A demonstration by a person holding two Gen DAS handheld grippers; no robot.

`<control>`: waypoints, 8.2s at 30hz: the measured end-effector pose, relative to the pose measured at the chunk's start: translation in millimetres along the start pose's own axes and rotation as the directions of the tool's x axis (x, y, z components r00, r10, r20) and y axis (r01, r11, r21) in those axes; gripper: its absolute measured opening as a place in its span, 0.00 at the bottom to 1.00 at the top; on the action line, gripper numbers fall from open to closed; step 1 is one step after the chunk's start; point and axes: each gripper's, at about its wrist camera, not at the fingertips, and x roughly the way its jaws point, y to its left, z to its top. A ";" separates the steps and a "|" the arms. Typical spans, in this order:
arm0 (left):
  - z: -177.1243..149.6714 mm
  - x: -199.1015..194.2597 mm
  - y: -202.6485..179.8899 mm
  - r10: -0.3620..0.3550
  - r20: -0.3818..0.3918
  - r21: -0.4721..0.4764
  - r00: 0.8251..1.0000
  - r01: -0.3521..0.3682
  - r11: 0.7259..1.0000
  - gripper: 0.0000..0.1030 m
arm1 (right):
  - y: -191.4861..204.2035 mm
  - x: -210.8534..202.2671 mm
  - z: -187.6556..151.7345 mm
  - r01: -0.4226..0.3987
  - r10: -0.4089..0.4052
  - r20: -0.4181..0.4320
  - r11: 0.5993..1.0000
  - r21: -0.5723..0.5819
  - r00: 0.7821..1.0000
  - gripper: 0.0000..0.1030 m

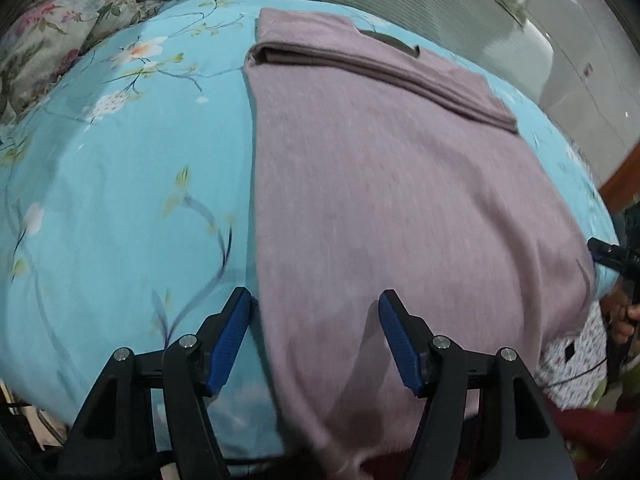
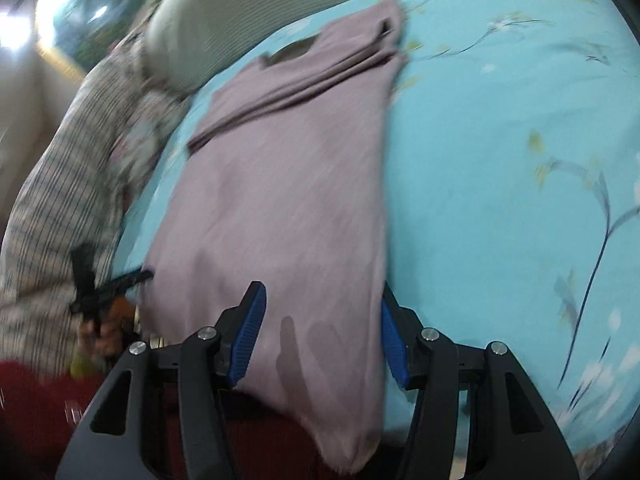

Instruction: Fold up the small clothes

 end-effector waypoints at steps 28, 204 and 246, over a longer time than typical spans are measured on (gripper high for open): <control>-62.7 -52.4 11.0 -0.339 0.021 0.029 0.941 0.338 0.941 0.04 | 15.3 -28.3 -56.2 -0.314 0.315 0.012 0.947 -0.066 0.949 0.08; 208.9 109.4 -143.4 -0.206 0.196 0.075 0.959 0.194 0.978 0.08 | 29.7 249.2 343.3 -0.194 0.198 -0.019 0.972 0.133 0.980 0.62; 212.4 121.3 -259.2 -0.397 0.019 0.200 0.918 0.386 0.901 0.63 | -89.4 93.2 307.8 0.095 -0.137 0.239 0.979 0.181 0.961 0.55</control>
